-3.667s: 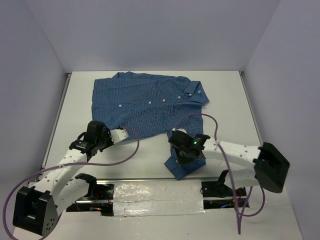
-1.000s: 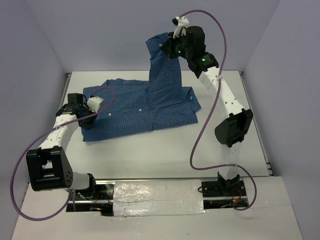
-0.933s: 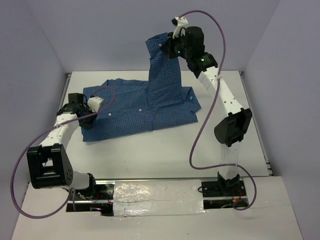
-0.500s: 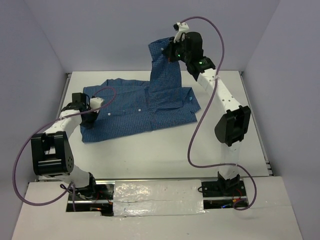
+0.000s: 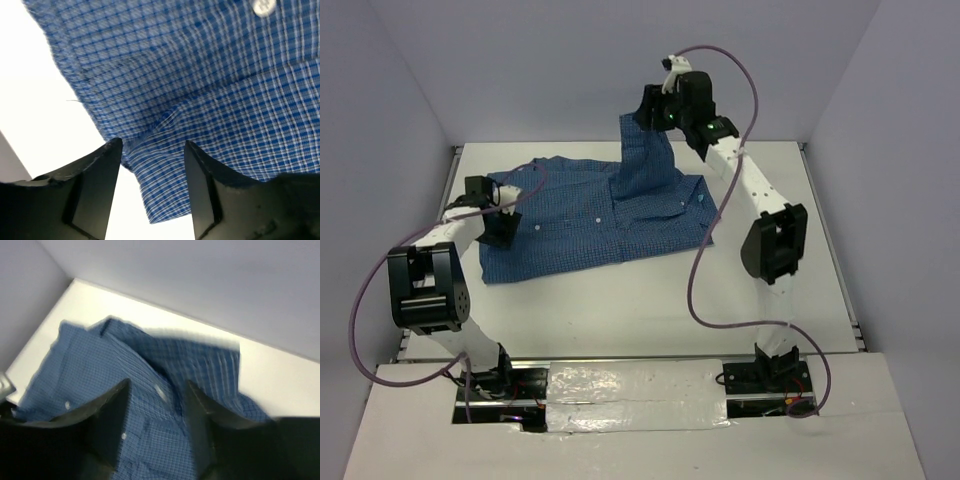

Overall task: Fold and stack the long sleeve shirts
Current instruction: Fold the shirt

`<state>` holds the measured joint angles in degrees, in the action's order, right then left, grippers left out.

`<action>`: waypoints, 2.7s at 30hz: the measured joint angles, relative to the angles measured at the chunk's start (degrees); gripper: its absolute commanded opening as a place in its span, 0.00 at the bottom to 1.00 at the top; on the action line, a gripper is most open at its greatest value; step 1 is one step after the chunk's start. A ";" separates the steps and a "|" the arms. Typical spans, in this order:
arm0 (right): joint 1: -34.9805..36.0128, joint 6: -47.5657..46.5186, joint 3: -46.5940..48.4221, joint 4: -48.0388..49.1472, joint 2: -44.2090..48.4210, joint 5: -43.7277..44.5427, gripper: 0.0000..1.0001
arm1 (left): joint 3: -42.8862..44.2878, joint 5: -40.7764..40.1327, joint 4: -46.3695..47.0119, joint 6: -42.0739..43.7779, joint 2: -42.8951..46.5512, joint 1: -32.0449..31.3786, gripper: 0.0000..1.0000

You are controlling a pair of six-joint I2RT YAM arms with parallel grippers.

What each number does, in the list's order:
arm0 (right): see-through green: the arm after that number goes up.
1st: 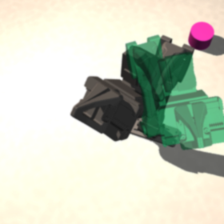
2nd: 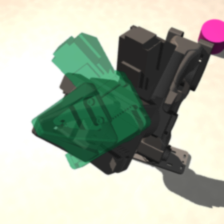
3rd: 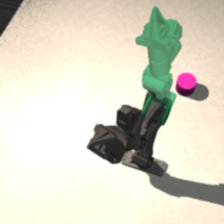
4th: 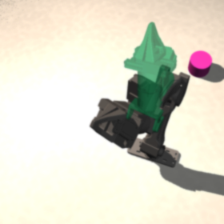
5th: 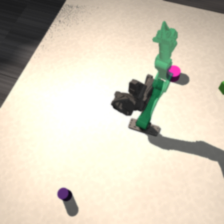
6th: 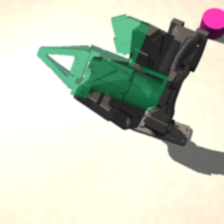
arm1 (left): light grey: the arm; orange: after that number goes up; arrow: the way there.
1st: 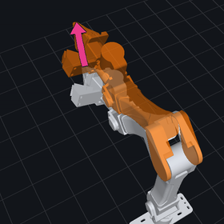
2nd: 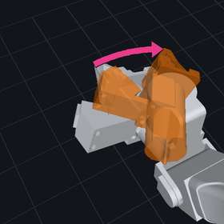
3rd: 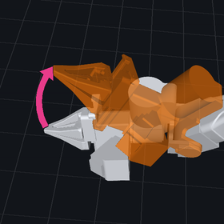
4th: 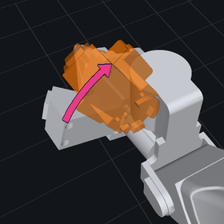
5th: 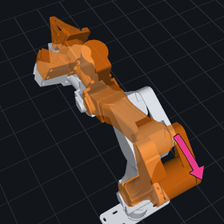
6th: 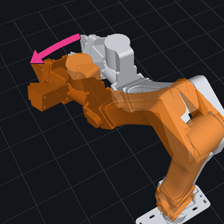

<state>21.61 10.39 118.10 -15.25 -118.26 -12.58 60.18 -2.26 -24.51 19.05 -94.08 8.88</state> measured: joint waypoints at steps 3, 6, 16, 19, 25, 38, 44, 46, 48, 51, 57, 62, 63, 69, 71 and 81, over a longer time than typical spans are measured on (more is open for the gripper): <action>-0.02 1.62 14.29 -5.03 -8.44 1.49 1.00 | 2.95 0.24 -1.70 -0.81 -0.76 1.29 0.67; -0.31 2.84 22.47 -11.61 -13.77 3.17 1.00 | 6.29 1.49 -4.44 -1.79 -0.76 3.89 0.67; -8.81 7.15 -28.76 -20.17 14.71 3.82 0.96 | 6.51 8.09 -15.39 -2.54 0.72 9.40 0.84; -13.66 8.28 -42.60 -19.89 22.80 2.45 0.90 | 3.56 8.63 -17.18 -2.56 0.13 9.40 0.84; -16.11 9.92 -52.17 -17.00 20.98 -1.11 0.83 | 3.02 8.79 -16.96 -2.86 -5.62 9.38 0.82; -15.98 13.97 -52.04 -7.63 11.41 -7.54 0.00 | 3.67 12.41 -14.10 -2.73 -7.61 9.40 0.00; -15.98 14.23 -60.57 -5.55 18.29 -5.86 0.00 | 3.63 13.49 -14.67 -0.94 -7.28 9.46 0.00; -15.96 14.36 -65.46 -6.27 24.68 -4.96 0.00 | 3.26 12.66 -15.58 0.52 -6.56 9.44 0.00; -15.78 14.95 -70.25 -7.06 32.20 -4.33 0.00 | 2.45 11.56 -17.03 2.23 -4.92 9.31 0.00; -14.60 16.76 -77.53 -7.52 42.51 -3.61 0.00 | 1.07 9.92 -20.26 4.94 -1.36 9.31 0.00; -9.68 23.85 -89.72 -12.63 55.93 -1.99 0.82 | -2.25 7.80 -25.11 9.22 2.73 9.31 0.55; -9.49 26.62 -89.57 -19.98 68.02 2.40 1.00 | 1.31 6.43 -29.94 9.35 2.86 9.31 0.59; -9.49 26.29 -87.38 -21.31 69.61 3.74 0.98 | 4.39 6.62 -31.61 9.11 2.86 9.29 0.59; -9.49 19.54 -70.42 -19.63 63.47 5.77 0.33 | 28.06 8.85 -32.76 5.53 2.23 3.04 0.56; -9.68 17.81 -66.36 -17.77 57.99 4.33 0.41 | 35.21 9.01 -33.35 4.13 0.94 -4.50 0.56; -13.22 10.84 -52.46 -10.86 26.62 -7.19 0.56 | 47.30 21.68 -24.61 -5.92 -17.81 -37.99 0.65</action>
<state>8.38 21.23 65.65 -26.11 -91.64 -19.77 107.48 19.42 -49.12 13.13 -111.90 -29.10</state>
